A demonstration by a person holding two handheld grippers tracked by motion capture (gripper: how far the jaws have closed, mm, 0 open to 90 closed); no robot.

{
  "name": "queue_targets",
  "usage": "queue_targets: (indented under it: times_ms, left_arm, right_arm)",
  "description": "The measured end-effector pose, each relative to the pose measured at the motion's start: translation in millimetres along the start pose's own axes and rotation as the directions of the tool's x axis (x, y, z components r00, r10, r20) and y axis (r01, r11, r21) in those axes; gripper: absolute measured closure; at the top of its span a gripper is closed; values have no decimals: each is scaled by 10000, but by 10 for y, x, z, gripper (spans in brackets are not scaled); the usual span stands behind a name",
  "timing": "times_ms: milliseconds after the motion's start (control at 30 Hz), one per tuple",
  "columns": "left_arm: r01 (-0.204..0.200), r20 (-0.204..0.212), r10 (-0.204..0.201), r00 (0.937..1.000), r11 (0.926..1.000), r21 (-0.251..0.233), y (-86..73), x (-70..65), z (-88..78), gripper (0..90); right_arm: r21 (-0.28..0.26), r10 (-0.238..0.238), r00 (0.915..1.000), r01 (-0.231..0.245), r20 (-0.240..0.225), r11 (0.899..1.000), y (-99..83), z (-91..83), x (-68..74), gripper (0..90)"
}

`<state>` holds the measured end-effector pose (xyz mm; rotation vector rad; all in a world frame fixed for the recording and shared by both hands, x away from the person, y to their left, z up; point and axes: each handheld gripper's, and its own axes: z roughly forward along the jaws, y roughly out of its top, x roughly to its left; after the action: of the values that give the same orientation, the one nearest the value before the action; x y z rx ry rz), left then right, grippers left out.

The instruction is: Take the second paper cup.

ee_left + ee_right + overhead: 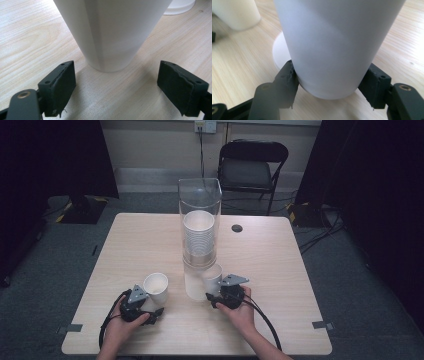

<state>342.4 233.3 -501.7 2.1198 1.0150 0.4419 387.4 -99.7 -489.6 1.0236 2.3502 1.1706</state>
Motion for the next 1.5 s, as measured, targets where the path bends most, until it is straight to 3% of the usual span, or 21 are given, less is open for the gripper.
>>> queue_targets:
  times_ms: [533,633,800,1000,1167,1233,1267,1300,1500]
  left_arm:
    - [-152,164,151,9998,9999,49,-54,-145,-65,158]
    - [-179,167,179,9997,9998,13,-56,-201,-68,159]
    - [105,273,-107,9996,9999,82,-73,-299,-113,167]
    - [-92,565,87,9984,9999,75,-81,-472,-207,177]
    - [-462,984,459,9941,9989,10,-24,-633,-195,177]
    - [-420,1171,430,9922,9991,-115,7,-707,-171,179]
    - [-655,1253,661,9899,9978,-87,30,-729,-166,179]
    - [-587,1346,599,9891,9982,-131,47,-769,-150,180]
    - [-1136,1642,1135,9799,9935,-89,211,-952,-39,187]
  right_arm:
    - [27,-567,9984,567,-62,9984,-248,-328,-156,372]
    - [63,-640,9979,641,-116,9979,-313,-395,-182,372]
    - [41,-727,9966,730,-390,9973,-356,-493,-190,372]
    - [-22,-544,9967,544,-603,9985,-434,-529,-228,371]
    - [-90,-551,9963,547,-656,9985,-436,-550,-240,371]
    - [-92,-567,9965,563,-621,9984,-437,-554,-243,371]
    - [-80,-564,9964,560,-626,9984,-436,-558,-243,371]
    - [-107,-555,9963,549,-659,9984,-435,-560,-241,371]
    - [-66,-774,9945,771,-713,9970,-446,-565,-218,370]
